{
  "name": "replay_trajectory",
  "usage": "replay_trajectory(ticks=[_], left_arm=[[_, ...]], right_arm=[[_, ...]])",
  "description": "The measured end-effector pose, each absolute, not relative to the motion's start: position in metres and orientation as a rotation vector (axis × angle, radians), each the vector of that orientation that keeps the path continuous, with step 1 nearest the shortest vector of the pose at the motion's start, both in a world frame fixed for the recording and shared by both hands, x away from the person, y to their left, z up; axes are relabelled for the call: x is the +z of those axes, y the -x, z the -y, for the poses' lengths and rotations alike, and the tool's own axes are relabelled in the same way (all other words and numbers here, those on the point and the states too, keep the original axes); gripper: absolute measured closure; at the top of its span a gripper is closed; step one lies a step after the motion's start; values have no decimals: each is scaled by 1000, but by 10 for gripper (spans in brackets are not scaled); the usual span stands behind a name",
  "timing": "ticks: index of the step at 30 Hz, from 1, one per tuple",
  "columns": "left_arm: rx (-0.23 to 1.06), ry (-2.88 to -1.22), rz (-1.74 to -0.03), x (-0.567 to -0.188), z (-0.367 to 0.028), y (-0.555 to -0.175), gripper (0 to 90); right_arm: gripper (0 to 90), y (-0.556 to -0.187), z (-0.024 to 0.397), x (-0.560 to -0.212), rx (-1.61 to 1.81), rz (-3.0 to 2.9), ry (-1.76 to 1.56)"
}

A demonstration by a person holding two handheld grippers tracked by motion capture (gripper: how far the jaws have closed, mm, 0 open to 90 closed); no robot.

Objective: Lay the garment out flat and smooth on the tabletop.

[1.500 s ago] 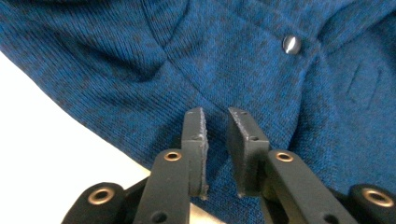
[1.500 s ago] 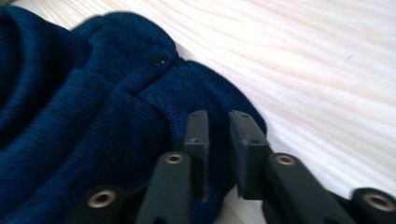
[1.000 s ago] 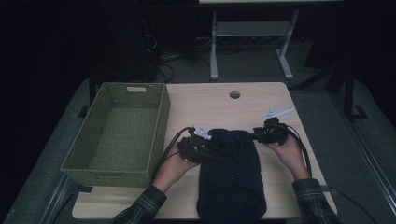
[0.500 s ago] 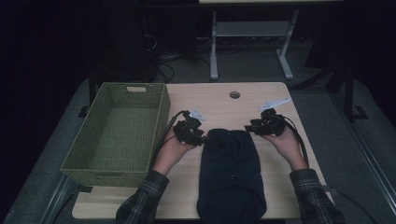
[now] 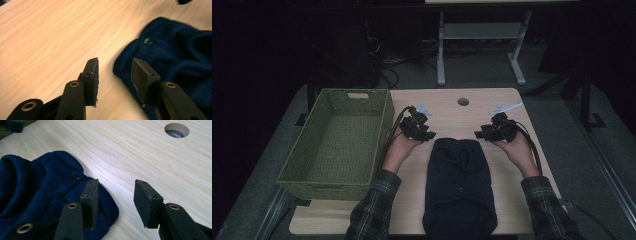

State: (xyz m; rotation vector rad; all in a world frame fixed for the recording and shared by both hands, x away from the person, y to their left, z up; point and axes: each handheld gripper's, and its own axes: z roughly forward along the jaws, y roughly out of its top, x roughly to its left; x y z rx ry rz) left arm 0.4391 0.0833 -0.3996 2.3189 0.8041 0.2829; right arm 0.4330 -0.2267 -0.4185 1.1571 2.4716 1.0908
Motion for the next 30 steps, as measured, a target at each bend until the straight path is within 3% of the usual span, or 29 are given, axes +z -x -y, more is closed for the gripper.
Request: replay_trajectory(ticks=[14, 23, 30], left_arm=[[126, -2316, -824, -440, -74, -459, 500], [123, -2384, -796, -455, -66, -459, 502], [93, -2355, -769, -459, -67, -457, 602]], right_arm=[[525, -440, 227, -438, 1059, -2523, -1191], [534, -437, 232, -451, 1050, -2531, -1217], [609, -439, 228, -459, 1039, -2559, -1207]])
